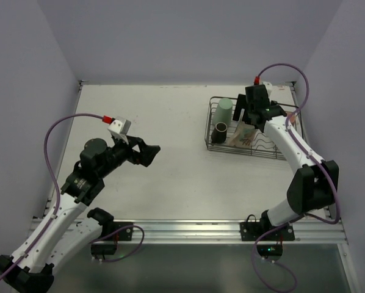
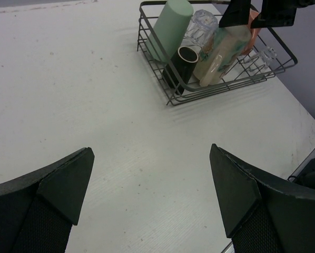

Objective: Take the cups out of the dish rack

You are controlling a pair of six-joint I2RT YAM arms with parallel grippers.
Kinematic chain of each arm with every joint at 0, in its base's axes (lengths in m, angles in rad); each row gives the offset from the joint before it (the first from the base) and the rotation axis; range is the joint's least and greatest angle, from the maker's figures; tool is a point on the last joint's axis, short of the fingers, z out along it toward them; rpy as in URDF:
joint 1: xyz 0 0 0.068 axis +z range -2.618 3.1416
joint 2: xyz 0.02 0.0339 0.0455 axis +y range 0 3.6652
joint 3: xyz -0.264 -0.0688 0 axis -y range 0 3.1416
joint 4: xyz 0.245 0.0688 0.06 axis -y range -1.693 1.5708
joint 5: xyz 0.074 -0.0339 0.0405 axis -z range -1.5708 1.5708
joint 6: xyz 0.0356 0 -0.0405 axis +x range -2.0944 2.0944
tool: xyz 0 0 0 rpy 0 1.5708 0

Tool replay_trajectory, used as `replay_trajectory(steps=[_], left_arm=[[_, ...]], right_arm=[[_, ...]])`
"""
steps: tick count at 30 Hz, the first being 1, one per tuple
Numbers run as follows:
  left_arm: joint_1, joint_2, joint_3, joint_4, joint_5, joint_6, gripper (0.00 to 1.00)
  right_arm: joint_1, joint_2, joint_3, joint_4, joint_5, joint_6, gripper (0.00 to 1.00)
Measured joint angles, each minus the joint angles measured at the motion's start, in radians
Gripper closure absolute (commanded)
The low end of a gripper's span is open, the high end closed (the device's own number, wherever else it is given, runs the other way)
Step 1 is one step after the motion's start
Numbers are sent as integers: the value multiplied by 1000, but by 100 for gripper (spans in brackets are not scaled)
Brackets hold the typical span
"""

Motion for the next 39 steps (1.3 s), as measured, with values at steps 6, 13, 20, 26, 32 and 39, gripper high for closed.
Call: replay_trajectory(steps=[6,13,20,26,32,39], left_arm=[[0,1,0,0,0,0,0],[0,2,0,0,-2,0,0],[0,6,0,0,-2,0,0],[0,8,0,0,-2,0,0],[0,14,0,0,-2,0,0],[0,60,0,9,43,-19,3]], right_arm=[[0,14,0,0,-13,3,1],[0,70,0,2,-30,4,1],[0,89,0,4,-29,3,16],[2,87,0,5,-14,3,50],[7,63,-6,0,-6,-6,58],[7,-106,-11,9,-19,-19,61]])
